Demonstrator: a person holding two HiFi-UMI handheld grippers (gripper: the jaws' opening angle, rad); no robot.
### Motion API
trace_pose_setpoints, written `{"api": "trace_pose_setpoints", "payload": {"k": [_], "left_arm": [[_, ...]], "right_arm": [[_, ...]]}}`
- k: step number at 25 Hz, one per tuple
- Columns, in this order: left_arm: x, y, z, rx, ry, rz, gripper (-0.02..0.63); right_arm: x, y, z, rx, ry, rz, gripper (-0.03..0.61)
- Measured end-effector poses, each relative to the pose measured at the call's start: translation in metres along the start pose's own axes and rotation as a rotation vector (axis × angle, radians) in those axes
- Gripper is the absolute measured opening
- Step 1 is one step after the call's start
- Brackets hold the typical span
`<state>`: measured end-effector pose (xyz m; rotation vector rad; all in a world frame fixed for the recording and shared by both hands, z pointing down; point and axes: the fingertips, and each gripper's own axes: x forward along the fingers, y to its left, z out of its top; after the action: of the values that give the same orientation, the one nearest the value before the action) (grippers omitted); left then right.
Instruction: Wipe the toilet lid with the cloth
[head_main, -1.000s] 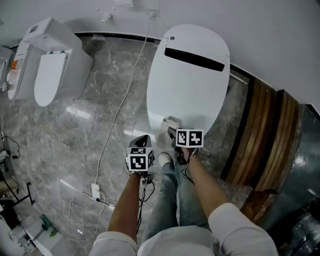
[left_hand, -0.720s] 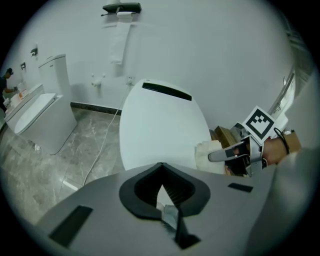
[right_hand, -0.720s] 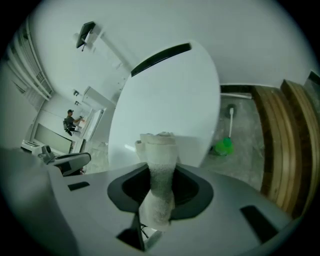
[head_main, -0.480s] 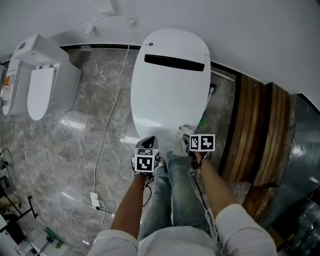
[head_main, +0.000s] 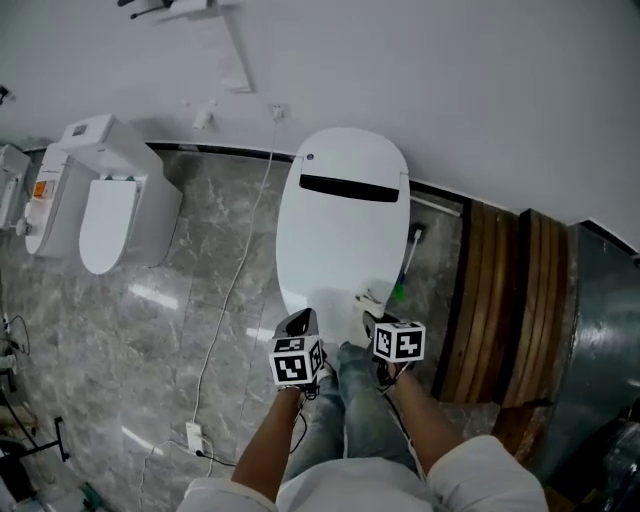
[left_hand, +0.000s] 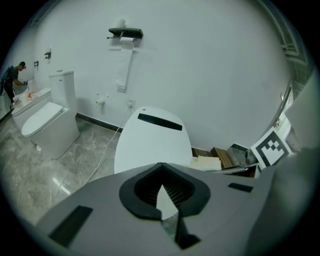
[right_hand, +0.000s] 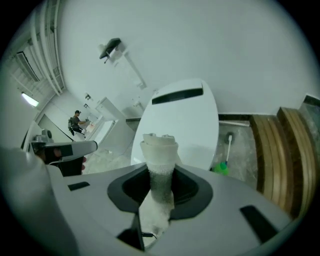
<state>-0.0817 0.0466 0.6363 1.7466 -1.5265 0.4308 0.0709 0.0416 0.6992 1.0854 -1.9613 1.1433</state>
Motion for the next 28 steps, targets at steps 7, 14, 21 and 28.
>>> {"api": "trace_pose_setpoints", "payload": {"k": [7,14,21,28], "left_arm": [[-0.051,-0.021,0.078,0.048,-0.117,-0.014,0.012],[-0.103,-0.045,0.142,-0.041,-0.19,-0.046,0.012],[-0.132,-0.082,0.198,0.084,-0.27,-0.053,0.012],[-0.126,-0.095,0.198,0.103,-0.268,-0.074,0.012]], "right_arm": [[-0.076,0.041,0.085,0.007,-0.197,0.016,0.092],[-0.149,0.07,0.14,-0.042,-0.298,-0.001,0.092],[-0.188,0.093,0.172,-0.103,-0.362,-0.03,0.092],[-0.194,0.103,0.181,-0.122,-0.385,-0.024,0.092]]}}
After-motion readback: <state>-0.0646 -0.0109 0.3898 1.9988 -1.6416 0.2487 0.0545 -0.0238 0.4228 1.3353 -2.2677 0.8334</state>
